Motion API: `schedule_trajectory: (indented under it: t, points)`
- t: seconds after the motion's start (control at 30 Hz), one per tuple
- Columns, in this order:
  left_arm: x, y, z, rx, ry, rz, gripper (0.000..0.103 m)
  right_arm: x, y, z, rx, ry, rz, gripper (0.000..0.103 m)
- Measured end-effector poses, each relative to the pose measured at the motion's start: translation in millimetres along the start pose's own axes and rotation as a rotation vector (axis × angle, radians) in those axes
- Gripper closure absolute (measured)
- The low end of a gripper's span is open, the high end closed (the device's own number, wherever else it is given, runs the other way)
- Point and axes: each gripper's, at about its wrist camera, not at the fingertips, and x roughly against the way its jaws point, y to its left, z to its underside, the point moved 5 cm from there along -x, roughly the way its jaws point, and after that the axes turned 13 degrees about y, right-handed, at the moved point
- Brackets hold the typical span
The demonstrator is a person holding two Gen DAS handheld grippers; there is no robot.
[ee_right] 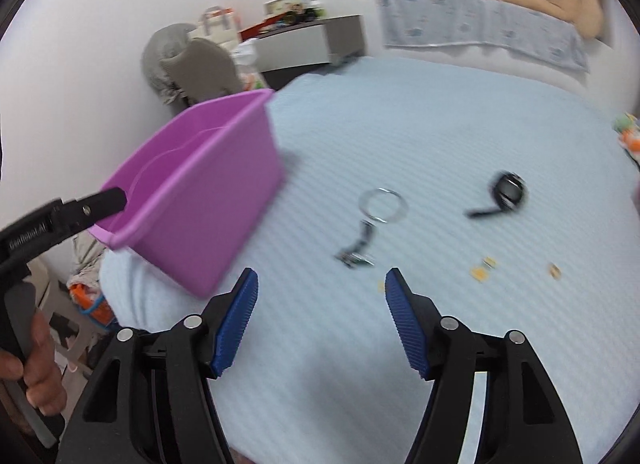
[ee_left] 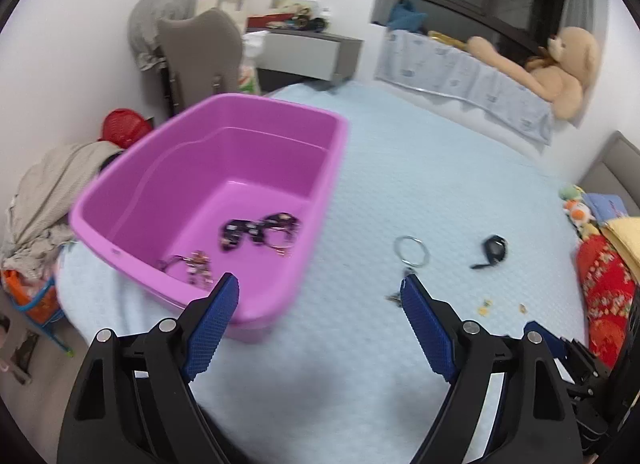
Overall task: Organize jewelry
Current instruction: 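Move both tools back over the remaining jewelry on the quilt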
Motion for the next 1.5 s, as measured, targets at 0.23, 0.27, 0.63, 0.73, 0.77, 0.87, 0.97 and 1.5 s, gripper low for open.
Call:
schedule_trajectory:
  t: [0.23, 0.27, 0.63, 0.73, 0.77, 0.87, 0.97, 1.5]
  points:
    - [-36, -58, 36, -0.06, 0.054, 0.065, 0.022, 12, -66, 48, -0.058, -0.009, 0.097, 0.039]
    - [-43, -65, 41, -0.067, 0.06, 0.074, 0.022, 12, -72, 54, -0.063, -0.008, 0.101, 0.039]
    - [-115, -112, 69, -0.123, 0.117, 0.043, 0.022, -30, -129, 68, -0.087, 0.031, 0.128, 0.039]
    - [-133, -116, 69, -0.118, 0.137, 0.036, 0.022, -43, -138, 64, -0.104, 0.043, 0.112, 0.039]
    - [-138, -118, 69, -0.115, 0.143, 0.035, 0.021, -47, -140, 62, -0.107, 0.044, 0.106, 0.039]
    - [-153, -121, 68, -0.111, 0.162, 0.026, 0.021, -60, -145, 56, -0.102, 0.053, 0.099, 0.039]
    - [-168, -127, 68, -0.119, 0.179, 0.018, 0.021, -75, -153, 50, -0.094, 0.067, 0.096, 0.039]
    - [-232, -163, 67, -0.15, 0.214, -0.017, 0.021, -143, -193, 1, -0.079, 0.094, 0.103, 0.039]
